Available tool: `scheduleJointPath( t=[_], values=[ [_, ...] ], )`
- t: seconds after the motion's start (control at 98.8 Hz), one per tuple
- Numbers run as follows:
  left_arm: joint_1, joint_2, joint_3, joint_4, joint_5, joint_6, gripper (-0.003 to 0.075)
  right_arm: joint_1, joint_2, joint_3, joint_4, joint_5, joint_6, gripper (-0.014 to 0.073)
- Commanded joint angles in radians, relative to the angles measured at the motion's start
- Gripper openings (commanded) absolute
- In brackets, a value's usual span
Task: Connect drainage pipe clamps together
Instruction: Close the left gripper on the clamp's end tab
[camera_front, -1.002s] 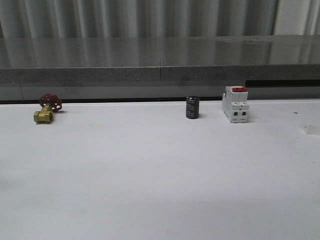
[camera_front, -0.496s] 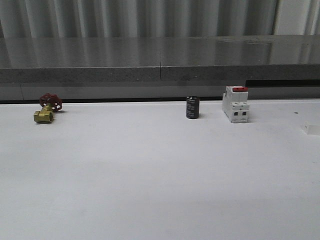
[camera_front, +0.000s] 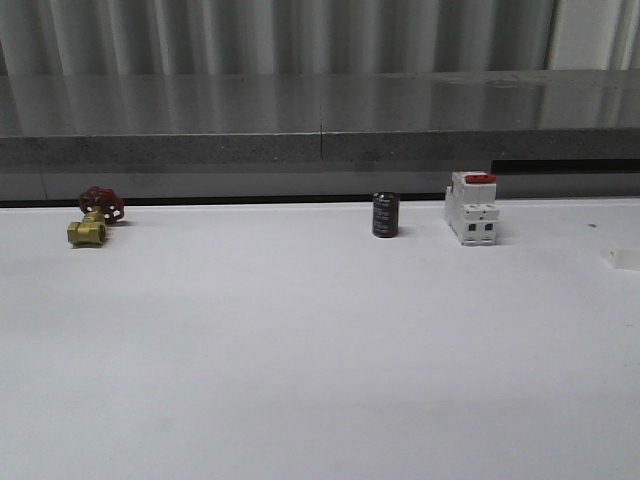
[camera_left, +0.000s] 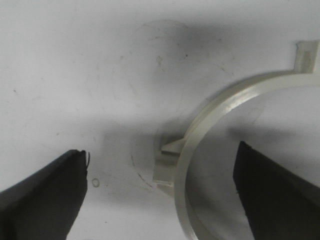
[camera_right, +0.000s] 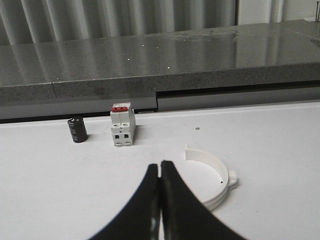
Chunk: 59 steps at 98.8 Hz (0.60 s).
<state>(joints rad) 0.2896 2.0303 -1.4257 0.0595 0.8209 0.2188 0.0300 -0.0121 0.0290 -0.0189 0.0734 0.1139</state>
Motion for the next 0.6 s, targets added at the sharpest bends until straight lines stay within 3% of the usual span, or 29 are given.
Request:
scheduleJointPath(
  t=[0.0,0.587],
  values=[
    [0.003,-0.049,-0.03,-0.009,-0.018,0.008,0.0587,-0.008,-0.018,-0.019,0.003,-0.085,-0.005,-0.0067],
    [0.004,-0.033,-0.03,-0.059,-0.035,0.056,0.0586,-0.008,-0.018,-0.019,0.003,-0.085,-0.005,-0.0067]
  ],
)
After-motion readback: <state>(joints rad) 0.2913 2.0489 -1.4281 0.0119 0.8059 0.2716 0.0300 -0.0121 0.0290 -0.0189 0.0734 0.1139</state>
